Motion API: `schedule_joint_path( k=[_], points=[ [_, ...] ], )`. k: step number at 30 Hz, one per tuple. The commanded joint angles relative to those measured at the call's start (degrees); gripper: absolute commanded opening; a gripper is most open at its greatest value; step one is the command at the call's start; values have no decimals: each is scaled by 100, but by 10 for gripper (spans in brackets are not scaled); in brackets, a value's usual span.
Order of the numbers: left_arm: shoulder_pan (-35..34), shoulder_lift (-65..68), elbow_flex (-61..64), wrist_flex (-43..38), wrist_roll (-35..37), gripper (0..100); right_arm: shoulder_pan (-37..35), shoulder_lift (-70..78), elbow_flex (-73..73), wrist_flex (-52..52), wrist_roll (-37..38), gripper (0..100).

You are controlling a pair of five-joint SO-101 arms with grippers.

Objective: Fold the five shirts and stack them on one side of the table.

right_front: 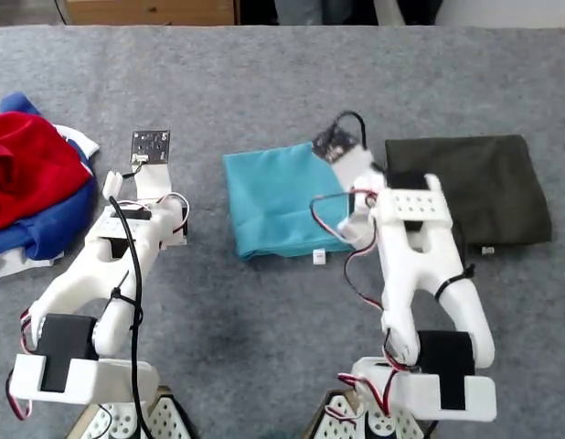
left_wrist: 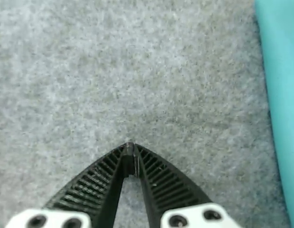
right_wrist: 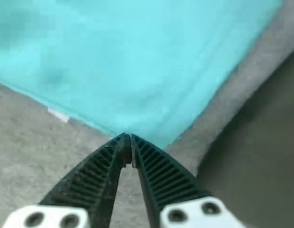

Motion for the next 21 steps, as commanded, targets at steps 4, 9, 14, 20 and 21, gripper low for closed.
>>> schedule_joint_path(
  k=[4,9,14,20,21],
  points=[
    [-48,-264,4,-70,18,30,211,-75,435,-686,-53,15],
    [-40,-264,22,-70,18,30,158,-673,22,-246,-53,15],
    [-40,-264,31,-70,18,29,158,-1648,-813,941,-18,15],
    [-48,-264,31,-70,18,29,-360,-1868,-2721,2145,-132,15],
    [-48,-264,31,-70,18,29,-413,-1754,-2985,2119,-264,15]
  ],
)
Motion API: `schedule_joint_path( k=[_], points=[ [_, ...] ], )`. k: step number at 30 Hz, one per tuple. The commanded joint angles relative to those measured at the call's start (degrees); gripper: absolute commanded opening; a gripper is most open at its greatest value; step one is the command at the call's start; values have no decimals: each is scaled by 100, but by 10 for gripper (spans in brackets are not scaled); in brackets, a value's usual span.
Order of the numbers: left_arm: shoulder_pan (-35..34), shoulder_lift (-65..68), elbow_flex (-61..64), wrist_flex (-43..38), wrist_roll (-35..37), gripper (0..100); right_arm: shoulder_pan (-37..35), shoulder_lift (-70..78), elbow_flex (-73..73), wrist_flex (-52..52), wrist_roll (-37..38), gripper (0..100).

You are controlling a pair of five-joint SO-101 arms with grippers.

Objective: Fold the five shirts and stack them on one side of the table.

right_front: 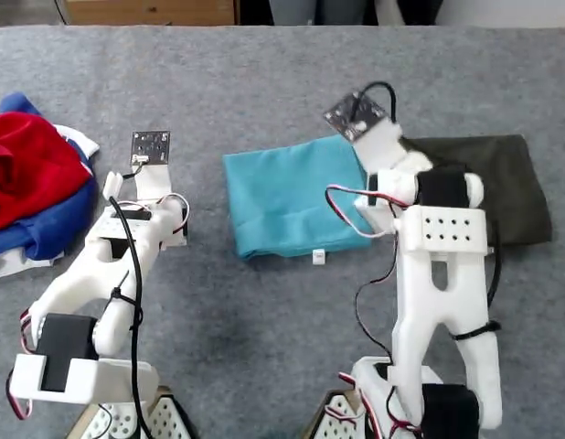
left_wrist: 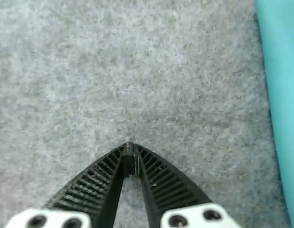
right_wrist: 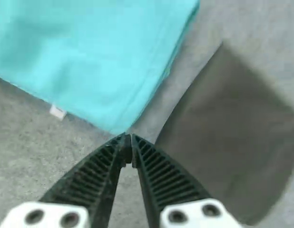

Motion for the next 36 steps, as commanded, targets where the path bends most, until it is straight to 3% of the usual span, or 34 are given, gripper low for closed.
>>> schedule_joint_path(
  k=[1,9,17,25,36],
  points=[
    [-48,-264,13,-70,18,29,-281,136,-1288,167,-360,15],
    [-48,-264,13,-70,18,29,-369,2888,-2211,-1574,-1371,15],
    [-48,-264,13,-70,18,29,-132,5455,-3670,-2207,-1468,15],
    [-48,-264,13,-70,18,29,-53,6149,-5033,-888,-1468,15],
    [-48,-211,-180,308,-26,30,-79,6149,-7987,1996,-1424,14]
  ],
)
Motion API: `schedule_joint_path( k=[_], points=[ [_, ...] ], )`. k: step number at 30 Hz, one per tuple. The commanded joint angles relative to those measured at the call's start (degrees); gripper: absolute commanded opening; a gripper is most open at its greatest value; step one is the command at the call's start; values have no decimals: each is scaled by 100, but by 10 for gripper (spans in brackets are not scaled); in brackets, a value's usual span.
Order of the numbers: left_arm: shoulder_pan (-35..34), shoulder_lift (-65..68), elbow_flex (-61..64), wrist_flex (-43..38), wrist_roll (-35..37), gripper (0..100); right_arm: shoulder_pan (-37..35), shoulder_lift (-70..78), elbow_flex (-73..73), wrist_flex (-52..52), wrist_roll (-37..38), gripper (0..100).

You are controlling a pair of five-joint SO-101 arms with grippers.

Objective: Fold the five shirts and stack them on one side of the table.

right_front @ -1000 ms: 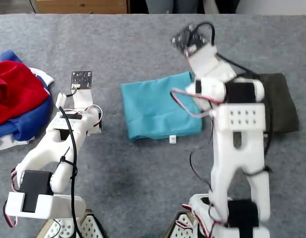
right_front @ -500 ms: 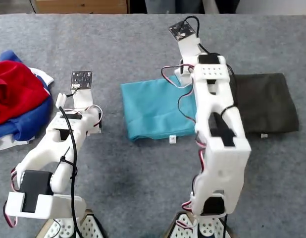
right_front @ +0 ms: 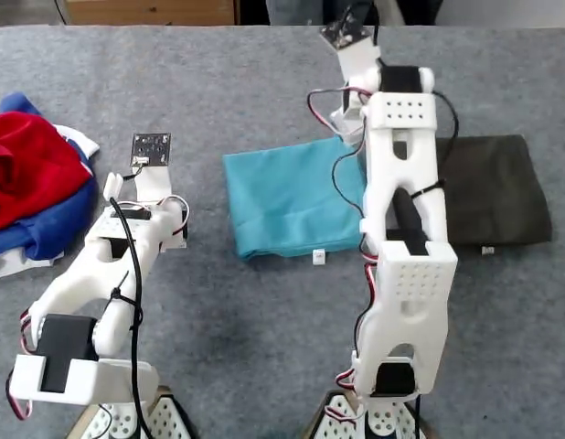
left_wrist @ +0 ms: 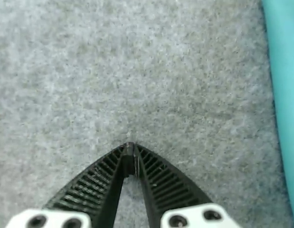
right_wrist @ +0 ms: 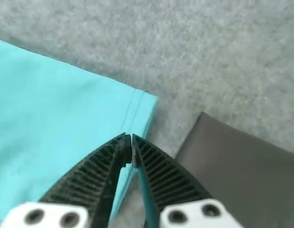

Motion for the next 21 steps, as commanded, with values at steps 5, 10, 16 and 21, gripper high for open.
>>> schedule_joint_path(
  k=[5,10,16,21],
  points=[
    [-48,-202,-171,44,-18,30,9,-435,-1692,1134,-18,13],
    [-57,-202,-171,44,-18,30,-185,-1789,-127,1125,-18,13],
    [-57,-202,-180,35,-18,30,-290,-3705,2958,1099,-44,15],
    [-57,-202,-180,35,-18,30,-316,-4927,4857,721,-633,15]
  ],
)
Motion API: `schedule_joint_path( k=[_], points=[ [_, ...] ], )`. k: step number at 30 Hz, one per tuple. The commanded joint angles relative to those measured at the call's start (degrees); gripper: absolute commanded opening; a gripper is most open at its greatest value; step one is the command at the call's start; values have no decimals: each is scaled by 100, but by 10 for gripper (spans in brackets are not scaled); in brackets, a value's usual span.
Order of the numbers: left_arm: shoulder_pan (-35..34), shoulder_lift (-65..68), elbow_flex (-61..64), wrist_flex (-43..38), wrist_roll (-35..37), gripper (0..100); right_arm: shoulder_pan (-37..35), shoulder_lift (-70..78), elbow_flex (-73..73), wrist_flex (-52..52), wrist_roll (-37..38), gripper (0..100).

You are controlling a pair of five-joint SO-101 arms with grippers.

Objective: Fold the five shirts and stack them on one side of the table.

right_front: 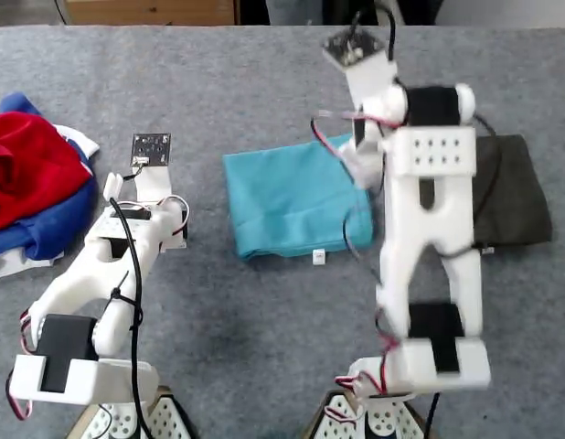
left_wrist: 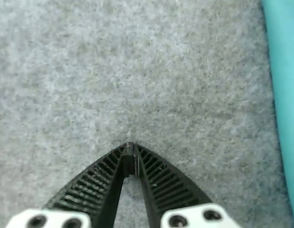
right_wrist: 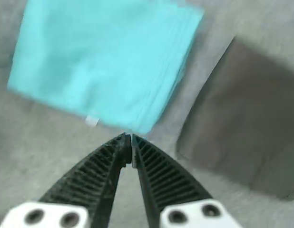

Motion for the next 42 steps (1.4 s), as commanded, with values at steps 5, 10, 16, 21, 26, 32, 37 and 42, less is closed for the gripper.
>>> schedule_joint_path(
  k=[5,10,16,21,26,32,37,42],
  points=[
    [-57,-202,-171,35,-18,30,-334,-1297,2220,-1160,-2215,41],
    [-57,-202,-171,35,-18,30,-659,-1024,3029,-2022,-4132,296],
    [-57,-202,-171,35,-9,30,-853,-312,3073,-2576,-4712,371],
    [-57,-202,-180,35,-18,30,-598,382,3064,-2954,-5020,369],
    [-57,-202,-189,35,-18,30,-554,998,3081,-3604,-5055,368],
    [-57,-202,-180,35,-9,30,-352,1868,3073,-4062,-5020,368],
    [-57,-202,-180,35,-9,30,-325,2149,3073,-4220,-4862,326],
    [-198,-202,-207,62,26,30,-308,2149,3073,-4220,-4598,124]
  ],
)
